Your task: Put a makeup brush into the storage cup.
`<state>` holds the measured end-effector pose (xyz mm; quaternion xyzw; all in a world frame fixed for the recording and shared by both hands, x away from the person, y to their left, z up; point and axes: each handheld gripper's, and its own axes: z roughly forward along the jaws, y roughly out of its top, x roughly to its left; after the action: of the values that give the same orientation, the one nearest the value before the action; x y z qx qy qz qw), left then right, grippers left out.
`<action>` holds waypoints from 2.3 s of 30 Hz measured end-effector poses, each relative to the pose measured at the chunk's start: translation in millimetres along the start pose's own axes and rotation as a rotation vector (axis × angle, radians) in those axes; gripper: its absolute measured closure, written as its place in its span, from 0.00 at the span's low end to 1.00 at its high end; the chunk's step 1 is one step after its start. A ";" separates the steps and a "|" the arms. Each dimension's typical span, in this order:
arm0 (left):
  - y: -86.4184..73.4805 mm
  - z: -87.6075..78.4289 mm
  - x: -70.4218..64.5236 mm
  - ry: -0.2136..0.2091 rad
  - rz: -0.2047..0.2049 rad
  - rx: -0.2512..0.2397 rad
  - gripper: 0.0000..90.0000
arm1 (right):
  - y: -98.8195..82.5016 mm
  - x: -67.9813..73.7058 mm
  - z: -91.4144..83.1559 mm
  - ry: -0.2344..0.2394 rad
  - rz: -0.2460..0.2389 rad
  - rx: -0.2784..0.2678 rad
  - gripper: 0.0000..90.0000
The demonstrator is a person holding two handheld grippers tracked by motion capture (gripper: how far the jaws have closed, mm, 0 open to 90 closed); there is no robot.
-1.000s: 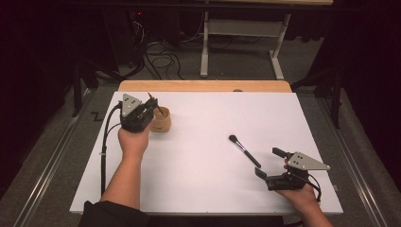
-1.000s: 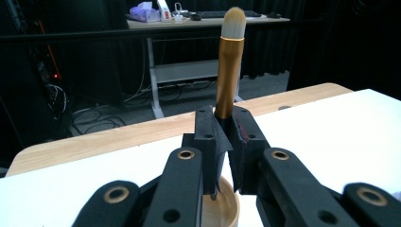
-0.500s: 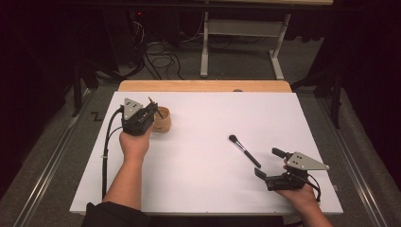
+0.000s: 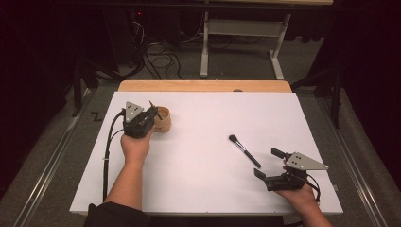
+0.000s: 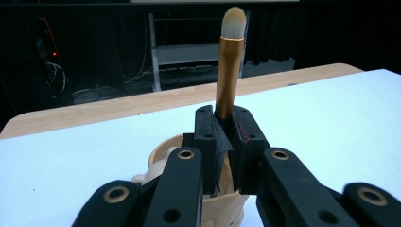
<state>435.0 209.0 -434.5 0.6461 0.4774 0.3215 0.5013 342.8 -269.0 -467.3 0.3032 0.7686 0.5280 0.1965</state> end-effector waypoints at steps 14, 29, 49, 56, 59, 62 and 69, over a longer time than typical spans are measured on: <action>-5.8 3.9 0.3 -0.008 0.004 0.003 0.92 | -1.3 0.1 1.8 0.002 0.000 0.010 0.01; -5.2 4.4 1.1 -0.013 -0.019 -0.010 0.70 | -2.0 0.3 2.2 0.001 0.007 0.016 0.01; 0.6 -16.8 1.0 0.012 -0.025 0.023 0.33 | -1.1 1.1 2.0 -0.001 0.004 0.012 0.01; -4.0 -30.7 0.9 0.022 -0.036 0.037 0.25 | -0.4 2.0 2.2 0.003 -0.002 0.011 0.01; -7.9 -37.2 1.5 0.025 -0.034 0.047 0.23 | -0.5 1.9 2.2 0.000 -0.004 0.015 0.01; -12.9 -43.8 1.5 0.021 -0.029 0.055 0.20 | -0.7 1.4 2.2 -0.003 -0.003 0.016 0.01; -28.0 -57.9 -2.0 -0.014 -0.034 0.066 0.18 | -0.8 1.3 2.1 -0.005 -0.002 0.016 0.01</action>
<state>374.4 228.0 -444.3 0.6564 0.4953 0.2924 0.4883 343.0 -266.8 -468.7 0.3056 0.7726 0.5207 0.1965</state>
